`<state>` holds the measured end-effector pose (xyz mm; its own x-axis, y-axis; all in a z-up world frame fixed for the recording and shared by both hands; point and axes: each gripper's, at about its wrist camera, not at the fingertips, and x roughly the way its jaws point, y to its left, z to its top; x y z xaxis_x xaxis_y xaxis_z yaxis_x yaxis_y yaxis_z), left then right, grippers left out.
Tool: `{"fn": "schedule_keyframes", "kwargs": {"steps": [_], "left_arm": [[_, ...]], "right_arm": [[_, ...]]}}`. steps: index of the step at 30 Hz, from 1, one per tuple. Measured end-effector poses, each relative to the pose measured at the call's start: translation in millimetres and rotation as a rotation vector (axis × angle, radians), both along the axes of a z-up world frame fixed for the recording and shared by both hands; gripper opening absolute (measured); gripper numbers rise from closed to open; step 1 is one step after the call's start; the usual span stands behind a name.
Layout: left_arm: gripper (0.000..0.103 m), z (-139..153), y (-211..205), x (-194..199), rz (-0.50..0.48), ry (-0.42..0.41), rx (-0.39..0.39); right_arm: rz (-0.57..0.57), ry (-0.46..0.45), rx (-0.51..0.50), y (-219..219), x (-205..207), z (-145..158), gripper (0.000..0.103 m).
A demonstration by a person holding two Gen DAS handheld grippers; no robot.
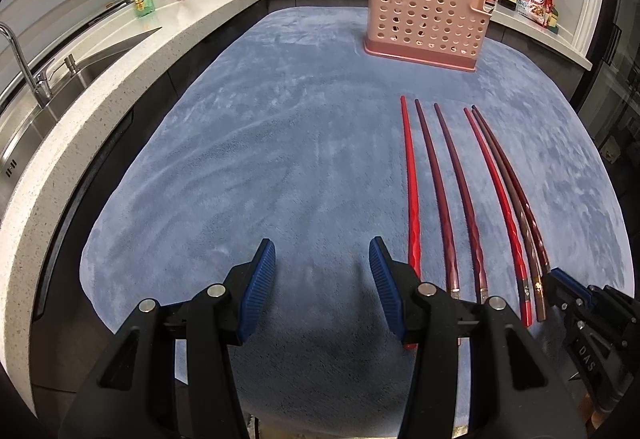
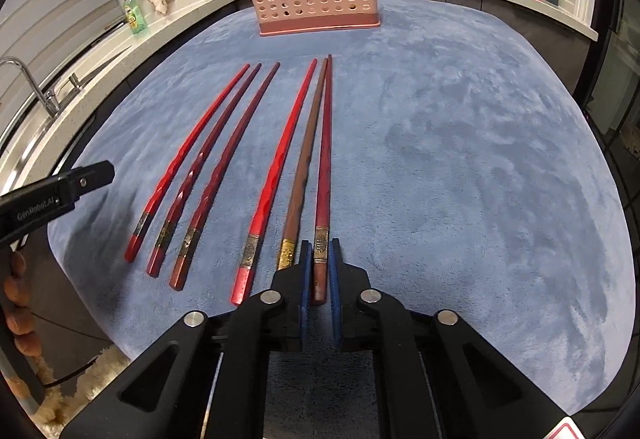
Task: Organize utensils
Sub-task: 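Grasp a dark red chopstick with the right tool, then grasp a bright red chopstick with the left tool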
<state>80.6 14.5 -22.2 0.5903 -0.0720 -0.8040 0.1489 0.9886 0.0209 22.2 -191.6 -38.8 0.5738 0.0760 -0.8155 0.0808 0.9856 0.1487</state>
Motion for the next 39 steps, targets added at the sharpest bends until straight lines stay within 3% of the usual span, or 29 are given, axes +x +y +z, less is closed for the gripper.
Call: {"fn": "schedule_keyframes", "kwargs": {"steps": [6, 28, 30, 34, 39], "left_arm": [[0.057, -3.0, -5.0, -7.3, -0.028, 0.009, -0.015], [0.056, -31.7, -21.7, -14.1, -0.086, 0.089, -0.020], [0.051, -31.6, -21.2, -14.4, -0.088, 0.089, -0.022], [0.010, -29.8, -19.6, -16.0, -0.104, 0.086, -0.037], [0.009, -28.5, -15.1, -13.6, -0.106, 0.106, -0.074]], "right_arm": [[-0.054, -0.006, -0.003, -14.3, -3.9, 1.5, 0.007], [-0.071, -0.003, 0.008, -21.9, -8.9, 0.2, 0.007], [-0.071, -0.003, 0.008, -22.1, -8.8, 0.3, 0.007], [-0.071, -0.002, 0.010, -22.2, -9.1, 0.2, 0.007], [-0.069, -0.002, 0.008, -22.0, -9.0, 0.6, 0.007]]}}
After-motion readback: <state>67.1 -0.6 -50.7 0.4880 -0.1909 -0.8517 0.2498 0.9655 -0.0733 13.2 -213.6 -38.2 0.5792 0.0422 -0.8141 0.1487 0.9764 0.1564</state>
